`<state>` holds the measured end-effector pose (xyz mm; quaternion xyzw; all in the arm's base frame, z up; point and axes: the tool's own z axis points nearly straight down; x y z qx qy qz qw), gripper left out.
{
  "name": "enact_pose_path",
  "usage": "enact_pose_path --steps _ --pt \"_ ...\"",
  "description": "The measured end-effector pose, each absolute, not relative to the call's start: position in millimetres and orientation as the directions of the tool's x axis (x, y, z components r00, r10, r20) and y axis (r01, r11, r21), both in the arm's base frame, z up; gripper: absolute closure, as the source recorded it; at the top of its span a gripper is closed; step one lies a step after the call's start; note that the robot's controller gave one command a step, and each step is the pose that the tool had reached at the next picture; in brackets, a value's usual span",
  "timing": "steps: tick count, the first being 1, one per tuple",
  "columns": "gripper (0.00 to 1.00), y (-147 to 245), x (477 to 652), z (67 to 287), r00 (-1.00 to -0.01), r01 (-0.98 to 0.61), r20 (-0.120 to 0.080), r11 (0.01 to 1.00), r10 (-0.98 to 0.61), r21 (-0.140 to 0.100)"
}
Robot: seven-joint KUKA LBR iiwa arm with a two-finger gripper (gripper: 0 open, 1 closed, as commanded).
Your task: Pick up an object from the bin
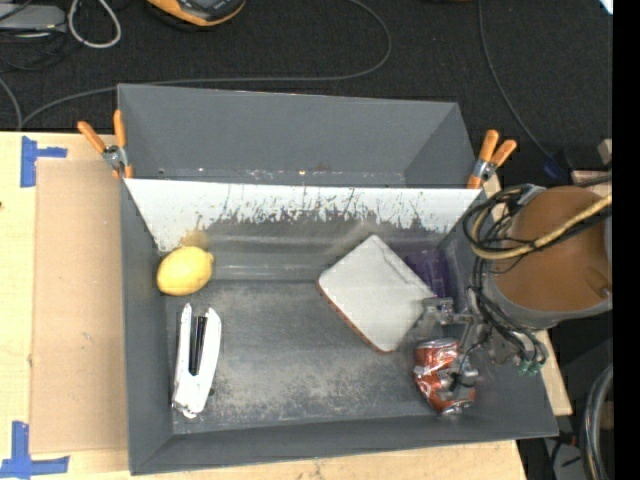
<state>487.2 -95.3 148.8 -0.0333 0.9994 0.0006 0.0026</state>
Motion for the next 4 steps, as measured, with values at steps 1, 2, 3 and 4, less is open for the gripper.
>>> enact_pose_path --steps 1,2,3,4 --pt "0.0 -130.7 502.2 99.7 -1.0 -0.001 0.013 1.0 -0.002 0.005" --pt "0.0 -130.2 493.1 75.6 -0.999 0.025 -0.019 1.0 0.026 0.015" --pt "1.0 -109.7 487.2 73.2 -0.951 -0.308 -0.005 0.951 -0.308 0.006" --pt "1.0 -109.8 487.1 73.1 -0.951 -0.308 -0.005 0.951 -0.308 0.006"
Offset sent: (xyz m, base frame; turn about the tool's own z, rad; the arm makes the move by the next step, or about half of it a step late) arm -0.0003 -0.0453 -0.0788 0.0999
